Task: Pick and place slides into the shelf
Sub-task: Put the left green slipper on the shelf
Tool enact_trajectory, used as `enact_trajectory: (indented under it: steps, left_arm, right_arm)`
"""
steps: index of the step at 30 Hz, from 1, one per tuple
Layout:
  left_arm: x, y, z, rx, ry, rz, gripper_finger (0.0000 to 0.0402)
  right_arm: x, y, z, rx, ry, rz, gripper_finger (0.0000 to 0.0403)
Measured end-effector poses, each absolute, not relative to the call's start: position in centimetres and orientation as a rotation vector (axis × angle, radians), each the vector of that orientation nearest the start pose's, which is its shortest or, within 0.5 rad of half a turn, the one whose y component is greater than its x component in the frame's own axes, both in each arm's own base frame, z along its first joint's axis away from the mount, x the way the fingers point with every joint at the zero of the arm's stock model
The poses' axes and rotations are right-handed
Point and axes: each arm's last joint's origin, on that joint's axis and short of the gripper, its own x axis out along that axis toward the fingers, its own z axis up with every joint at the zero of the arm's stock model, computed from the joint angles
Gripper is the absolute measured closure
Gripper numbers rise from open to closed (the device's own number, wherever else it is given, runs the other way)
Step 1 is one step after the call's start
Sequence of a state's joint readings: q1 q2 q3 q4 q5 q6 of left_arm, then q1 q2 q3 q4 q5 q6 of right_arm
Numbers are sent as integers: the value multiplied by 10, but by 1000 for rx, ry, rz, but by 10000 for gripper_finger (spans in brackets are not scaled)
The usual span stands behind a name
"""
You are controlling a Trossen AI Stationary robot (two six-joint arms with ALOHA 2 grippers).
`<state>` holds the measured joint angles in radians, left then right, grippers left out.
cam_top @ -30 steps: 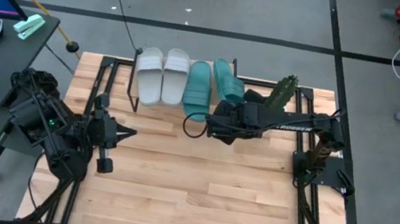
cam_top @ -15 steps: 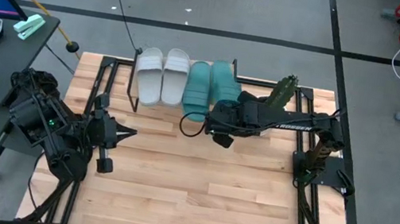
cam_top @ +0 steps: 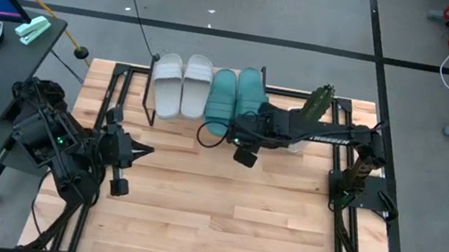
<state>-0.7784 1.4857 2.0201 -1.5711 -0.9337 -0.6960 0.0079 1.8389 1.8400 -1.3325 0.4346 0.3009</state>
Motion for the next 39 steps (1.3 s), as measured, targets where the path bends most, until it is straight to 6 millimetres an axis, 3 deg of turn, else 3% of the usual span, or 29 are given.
enact_trajectory:
  steps: [6, 17, 29, 34, 39]
  left_arm:
    - [174, -140, 469, 115, 577, 355, 397]
    - [173, -142, 469, 96, 572, 352, 390]
    - [173, -142, 469, 96, 573, 352, 384]
    - [172, -143, 469, 98, 573, 344, 397]
    - [172, -144, 469, 99, 572, 341, 385]
  right_arm:
    - [359, -17, 326, 19, 1245, -486, 218]
    - [358, -40, 325, 138, 1275, -377, 213]
    - [363, -54, 327, 130, 1220, -307, 212]
    - [365, -53, 328, 132, 1205, -287, 211]
    - [364, -52, 327, 154, 1212, -230, 212]
